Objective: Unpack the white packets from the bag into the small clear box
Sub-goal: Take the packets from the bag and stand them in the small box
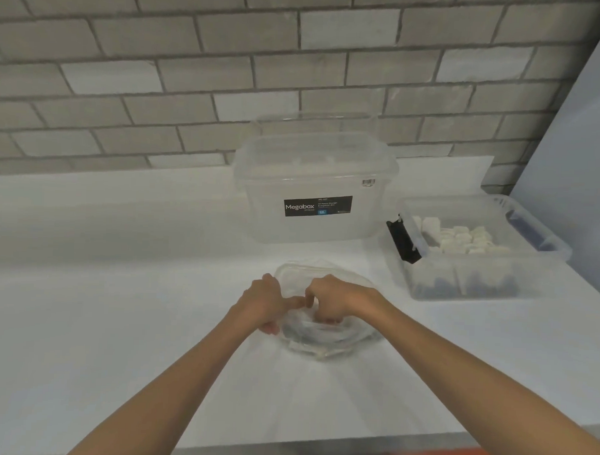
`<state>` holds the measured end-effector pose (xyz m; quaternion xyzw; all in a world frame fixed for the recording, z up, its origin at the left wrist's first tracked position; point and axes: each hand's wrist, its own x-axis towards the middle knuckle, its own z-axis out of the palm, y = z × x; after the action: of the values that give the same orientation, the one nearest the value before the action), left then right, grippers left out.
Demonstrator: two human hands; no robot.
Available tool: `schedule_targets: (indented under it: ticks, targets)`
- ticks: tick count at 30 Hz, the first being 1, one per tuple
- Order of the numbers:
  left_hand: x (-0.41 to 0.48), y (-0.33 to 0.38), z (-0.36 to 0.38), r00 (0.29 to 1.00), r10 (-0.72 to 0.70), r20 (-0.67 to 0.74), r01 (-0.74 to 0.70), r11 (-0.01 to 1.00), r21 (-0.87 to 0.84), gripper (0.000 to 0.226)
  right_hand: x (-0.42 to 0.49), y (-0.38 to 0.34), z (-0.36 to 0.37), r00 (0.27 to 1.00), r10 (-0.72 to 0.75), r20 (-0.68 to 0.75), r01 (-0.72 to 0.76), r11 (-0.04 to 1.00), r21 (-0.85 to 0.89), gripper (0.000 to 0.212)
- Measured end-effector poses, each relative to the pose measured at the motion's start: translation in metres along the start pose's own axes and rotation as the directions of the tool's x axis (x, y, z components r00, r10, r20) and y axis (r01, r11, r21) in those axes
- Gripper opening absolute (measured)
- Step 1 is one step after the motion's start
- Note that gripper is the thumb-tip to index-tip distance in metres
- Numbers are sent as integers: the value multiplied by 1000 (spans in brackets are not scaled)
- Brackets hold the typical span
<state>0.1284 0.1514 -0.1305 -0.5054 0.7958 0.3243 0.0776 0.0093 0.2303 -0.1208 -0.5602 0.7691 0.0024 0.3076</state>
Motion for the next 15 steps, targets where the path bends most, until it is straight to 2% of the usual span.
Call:
schedule_targets:
  ticks: [4, 11, 15]
  targets:
    - [-2, -6, 8, 1000, 20, 5, -20, 994, -108, 67, 2, 0, 10, 1000, 21, 9, -22, 999, 39, 44]
    - [-9, -19, 9, 997, 77, -18, -77, 912, -402, 47, -1, 10, 16, 1000, 21, -15, -16, 959, 282, 49]
    - [-13, -21, 5, 995, 78, -54, -95, 856, -509, 42, -2, 15, 18, 996, 63, -60, -36, 928, 371, 36]
